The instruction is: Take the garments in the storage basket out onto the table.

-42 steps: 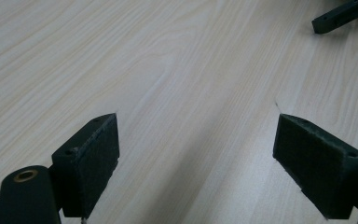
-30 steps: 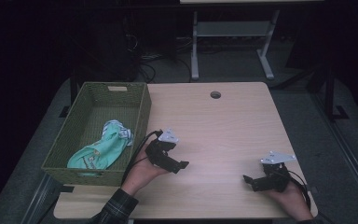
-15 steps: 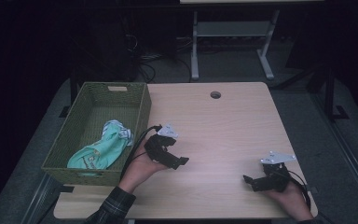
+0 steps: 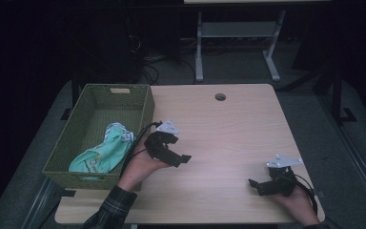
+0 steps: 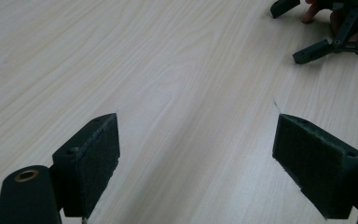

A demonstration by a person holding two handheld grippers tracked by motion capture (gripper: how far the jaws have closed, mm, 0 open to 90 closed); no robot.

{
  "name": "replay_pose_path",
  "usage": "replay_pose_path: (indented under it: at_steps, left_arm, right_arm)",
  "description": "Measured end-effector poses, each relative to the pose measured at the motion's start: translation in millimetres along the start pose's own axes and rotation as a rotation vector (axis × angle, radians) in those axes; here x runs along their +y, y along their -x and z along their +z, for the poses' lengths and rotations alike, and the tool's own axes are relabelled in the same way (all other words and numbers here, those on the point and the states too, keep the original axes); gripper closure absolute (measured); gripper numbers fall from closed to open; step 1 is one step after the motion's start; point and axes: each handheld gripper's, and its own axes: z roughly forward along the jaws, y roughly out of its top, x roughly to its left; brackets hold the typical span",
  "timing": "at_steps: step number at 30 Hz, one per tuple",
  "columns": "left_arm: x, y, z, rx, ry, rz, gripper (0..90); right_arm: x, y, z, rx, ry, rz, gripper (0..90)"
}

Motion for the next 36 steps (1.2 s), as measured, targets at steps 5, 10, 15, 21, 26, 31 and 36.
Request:
replay_pose_path:
  at_steps: [5,10,15,21,26,31,36]
  left_arm:
    - [3.3,-3.8,-3.2,-0.002,-0.004,-0.004,14.3]
    - [6.0,-7.5,-10.7,0.005,-0.004,0.004,14.8]
    - [5.6,-9.4,-15.9,0.011,-0.004,0.008,14.8]
    - [4.3,-14.3,-22.6,0.016,-0.01,0.014,14.9]
    - [2.3,-18.0,-27.1,0.025,-0.01,0.007,14.9]
    - [1.4,-20.7,-34.0,0.041,-0.01,0.003,14.9]
    - [-0.2,-23.7,-41.9,0.053,0.003,-0.009,15.0]
  right_arm:
    - [0.0,0.0,-0.1,0.0,-0.001,0.001,1.4]
    - [0.0,-0.1,-0.1,0.0,-0.002,0.003,1.4]
    - [0.0,0.0,-0.1,0.0,-0.001,0.001,1.4]
    - [0.1,0.1,-0.2,0.0,-0.003,-0.001,1.4]
    - [0.1,0.1,-0.2,0.0,-0.003,-0.002,1.4]
    - [0.1,0.3,-0.2,-0.001,-0.002,-0.003,1.4]
    - [0.1,0.4,-0.1,-0.001,-0.001,-0.004,1.4]
